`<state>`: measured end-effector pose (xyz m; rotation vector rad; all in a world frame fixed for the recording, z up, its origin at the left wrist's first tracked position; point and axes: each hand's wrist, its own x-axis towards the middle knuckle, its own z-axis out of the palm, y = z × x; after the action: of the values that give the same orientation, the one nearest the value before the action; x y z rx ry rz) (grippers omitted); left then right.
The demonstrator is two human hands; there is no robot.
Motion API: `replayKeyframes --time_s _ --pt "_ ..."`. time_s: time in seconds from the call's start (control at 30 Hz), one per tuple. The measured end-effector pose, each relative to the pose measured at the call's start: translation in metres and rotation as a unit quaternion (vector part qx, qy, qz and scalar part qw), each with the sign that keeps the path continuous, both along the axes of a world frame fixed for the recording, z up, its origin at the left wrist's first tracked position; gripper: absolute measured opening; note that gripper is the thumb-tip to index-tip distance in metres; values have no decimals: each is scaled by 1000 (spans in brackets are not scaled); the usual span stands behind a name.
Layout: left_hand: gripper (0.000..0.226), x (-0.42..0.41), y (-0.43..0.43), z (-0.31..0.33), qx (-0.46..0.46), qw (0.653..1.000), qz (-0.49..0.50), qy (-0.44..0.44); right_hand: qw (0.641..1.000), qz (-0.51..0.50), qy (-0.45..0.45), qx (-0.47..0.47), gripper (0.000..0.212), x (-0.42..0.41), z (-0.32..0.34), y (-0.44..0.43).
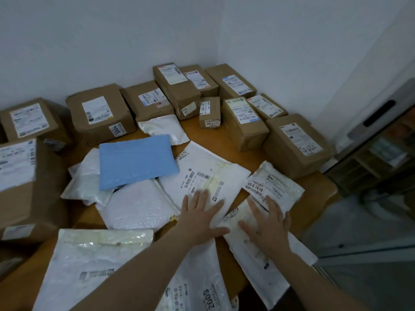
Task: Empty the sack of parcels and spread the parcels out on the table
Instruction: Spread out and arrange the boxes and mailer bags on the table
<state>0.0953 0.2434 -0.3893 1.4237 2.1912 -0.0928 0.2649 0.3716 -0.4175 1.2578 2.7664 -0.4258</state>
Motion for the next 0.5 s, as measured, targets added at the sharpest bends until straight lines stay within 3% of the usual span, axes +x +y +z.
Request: replayKeyframes --time_s 0.1,0.27,0.5 --pt "80 17 11 -1 23 997 -74 2 998 -18 52 40 59 -11 13 15" --pt "73 40 18 -7 34 967 -252 12 997 22 -69 -39 45 -10 5 55" --pt "74 38 9 -13 30 972 -232 35 995 28 -60 -72 45 17 4 63"
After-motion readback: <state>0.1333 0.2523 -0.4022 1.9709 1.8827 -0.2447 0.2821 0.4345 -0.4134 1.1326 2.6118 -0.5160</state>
